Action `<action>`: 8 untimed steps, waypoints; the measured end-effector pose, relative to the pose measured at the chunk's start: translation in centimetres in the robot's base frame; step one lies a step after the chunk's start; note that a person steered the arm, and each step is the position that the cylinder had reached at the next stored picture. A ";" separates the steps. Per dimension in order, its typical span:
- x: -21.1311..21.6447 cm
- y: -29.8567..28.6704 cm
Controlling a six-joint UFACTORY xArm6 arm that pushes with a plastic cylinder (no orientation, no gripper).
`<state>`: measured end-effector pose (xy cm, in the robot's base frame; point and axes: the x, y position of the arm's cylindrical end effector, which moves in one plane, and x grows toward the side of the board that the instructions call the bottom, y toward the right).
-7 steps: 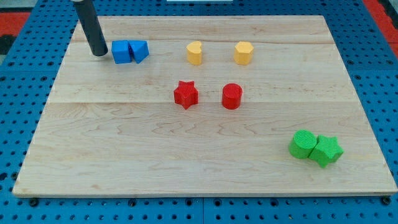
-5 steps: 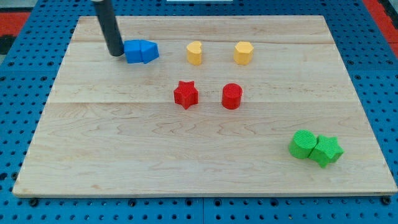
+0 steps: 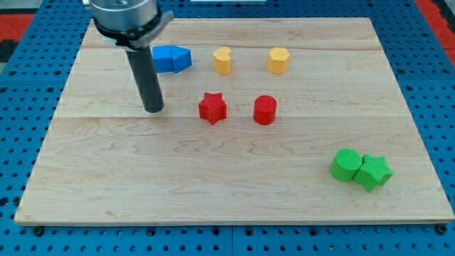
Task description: Separate the green star from green circle
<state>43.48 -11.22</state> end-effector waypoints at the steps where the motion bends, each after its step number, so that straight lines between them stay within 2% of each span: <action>1: 0.4 3.2; 5: 0.4 7.2; 6: 4.5 7.2; 7: 10.4 9.4; 8: 15.8 16.7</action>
<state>59.32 5.43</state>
